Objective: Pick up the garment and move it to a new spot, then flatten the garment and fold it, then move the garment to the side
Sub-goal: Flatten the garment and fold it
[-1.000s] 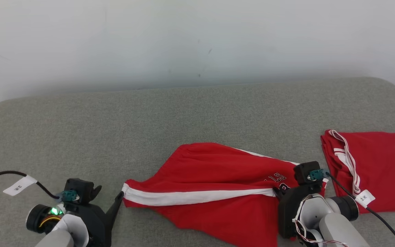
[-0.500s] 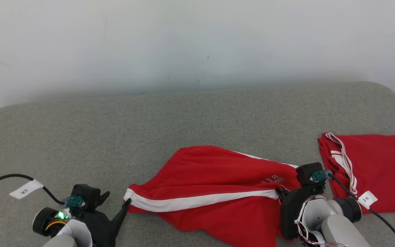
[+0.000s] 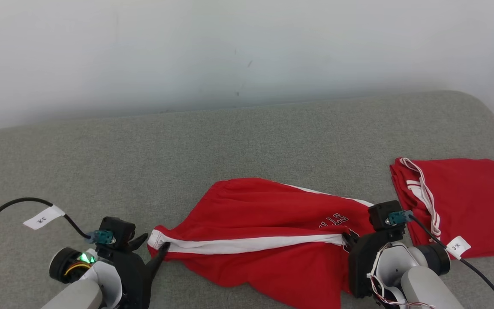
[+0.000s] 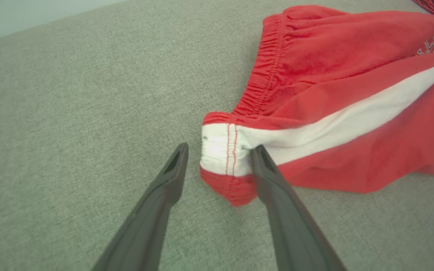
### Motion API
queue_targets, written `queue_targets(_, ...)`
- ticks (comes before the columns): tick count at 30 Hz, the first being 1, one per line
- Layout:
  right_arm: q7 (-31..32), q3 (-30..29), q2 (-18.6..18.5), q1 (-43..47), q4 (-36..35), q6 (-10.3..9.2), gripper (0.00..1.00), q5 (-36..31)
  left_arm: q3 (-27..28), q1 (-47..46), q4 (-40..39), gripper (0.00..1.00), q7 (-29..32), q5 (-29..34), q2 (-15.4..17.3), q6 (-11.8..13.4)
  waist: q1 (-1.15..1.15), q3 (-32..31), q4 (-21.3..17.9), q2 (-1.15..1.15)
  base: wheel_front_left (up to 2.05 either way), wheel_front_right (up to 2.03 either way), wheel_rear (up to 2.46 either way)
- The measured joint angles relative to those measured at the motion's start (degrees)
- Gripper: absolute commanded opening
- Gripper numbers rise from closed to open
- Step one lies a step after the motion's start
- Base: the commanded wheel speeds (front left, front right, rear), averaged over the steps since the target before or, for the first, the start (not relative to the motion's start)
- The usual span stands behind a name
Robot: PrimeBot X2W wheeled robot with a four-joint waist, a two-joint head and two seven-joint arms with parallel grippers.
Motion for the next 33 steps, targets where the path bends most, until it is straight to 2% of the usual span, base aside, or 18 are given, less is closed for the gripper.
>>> queue_targets(2,0.0,-0.1,0.0,0.0,0.0,0.0,0.0,0.0,-0.5,0.0,0.0,0.48,0.3,-1.0,0.6,0.0,0.0,0.2,-0.2,0.0,0.0,0.0,0.0)
queue_targets(4,0.0,-0.3,0.0,0.0,0.0,0.0,0.0,0.0,-1.3,0.0,-0.3,0.22,0.6,-2.2,1.2,0.0,0.0,0.2,-0.2,0.0,0.0,0.0,0.0)
queue_targets(5,0.0,-0.4,0.0,0.0,0.0,0.0,0.0,0.0,-1.6,0.0,-0.5,0.0,0.6,-2.9,1.5,0.0,0.0,0.2,-0.2,0.0,0.0,0.0,0.0)
queue_targets(11,-1.4,-1.0,0.1,0.0,-1.4,0.0,0.0,0.7,-1.7,-0.6,-1.7,0.0,-2.1,-5.1,2.0,0.0,0.0,0.2,0.4,0.0,0.0,0.0,0.0)
queue_targets(16,-3.0,-0.9,0.1,-1.7,-6.3,0.0,0.0,5.4,4.0,-1.1,-2.4,0.0,-5.9,-11.6,-0.9,0.3,0.0,0.9,0.8,0.0,0.0,0.0,0.0)
queue_targets(20,-1.4,1.1,-3.6,-5.5,-10.8,0.0,0.0,9.4,6.2,-3.5,-2.8,0.0,-4.9,-14.0,-2.3,2.0,0.0,2.4,1.1,0.0,0.0,0.0,0.0)
queue_targets(26,-0.9,5.1,-8.2,-21.6,-11.2,0.0,0.0,13.8,11.5,-15.8,-0.9,0.0,-5.6,-15.3,-5.5,6.6,0.01,6.4,1.0,0.01,0.0,0.0,0.0)
queue_targets(30,-2.9,7.0,-10.6,-34.4,-6.3,0.0,0.0,13.1,15.5,-25.6,1.4,0.0,-6.4,-16.5,-7.6,8.7,0.01,9.9,0.7,0.01,0.0,0.0,0.0)
queue_targets(33,-7.0,7.0,-10.2,-43.7,-1.3,0.0,0.0,11.2,19.2,-31.9,3.2,0.0,-9.1,-18.1,-8.3,8.7,0.02,12.8,0.3,0.01,0.0,0.0,0.0)
